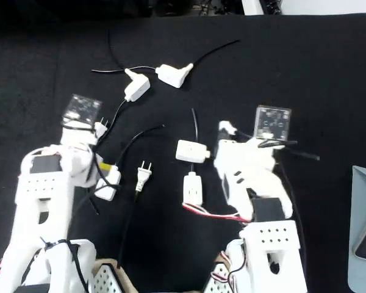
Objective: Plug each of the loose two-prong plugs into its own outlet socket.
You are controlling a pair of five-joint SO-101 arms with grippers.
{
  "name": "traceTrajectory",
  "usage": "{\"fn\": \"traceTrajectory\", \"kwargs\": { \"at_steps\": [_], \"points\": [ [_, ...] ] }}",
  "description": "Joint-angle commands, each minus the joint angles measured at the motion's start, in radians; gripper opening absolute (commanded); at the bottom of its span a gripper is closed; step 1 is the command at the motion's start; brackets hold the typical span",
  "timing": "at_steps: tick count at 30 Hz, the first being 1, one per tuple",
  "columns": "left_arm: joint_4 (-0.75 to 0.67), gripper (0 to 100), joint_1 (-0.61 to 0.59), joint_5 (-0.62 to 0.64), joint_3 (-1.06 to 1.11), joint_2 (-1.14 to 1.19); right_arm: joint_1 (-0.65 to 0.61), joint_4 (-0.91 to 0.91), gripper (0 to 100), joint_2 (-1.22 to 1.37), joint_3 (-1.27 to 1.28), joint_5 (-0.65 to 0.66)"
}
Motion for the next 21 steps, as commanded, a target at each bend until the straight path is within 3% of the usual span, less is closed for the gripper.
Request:
{"fn": "traceTrajectory", "kwargs": {
  "at_steps": [1, 5, 8, 16, 21],
  "points": [
    [0.135, 30, -0.099, 0.011, -0.157, -0.11, -0.129, 0.011, 1.3, -0.007, -0.064, 0.092],
    [0.132, 30, -0.194, 0.061, -0.111, -0.242, -0.292, 0.086, 1.3, -0.005, -0.105, 0.138],
    [0.13, 30, -0.183, 0.058, -0.022, -0.327, -0.362, 0.123, 1.3, -0.005, -0.125, 0.143],
    [0.069, 30, 0.042, 0.035, 0.156, -0.373, -0.362, 0.118, 1.3, -0.007, -0.039, 0.143],
    [0.069, 27, 0.191, 0.046, 0.16, -0.288, -0.264, 0.103, 1.3, -0.007, -0.024, 0.144]
  ]
}}
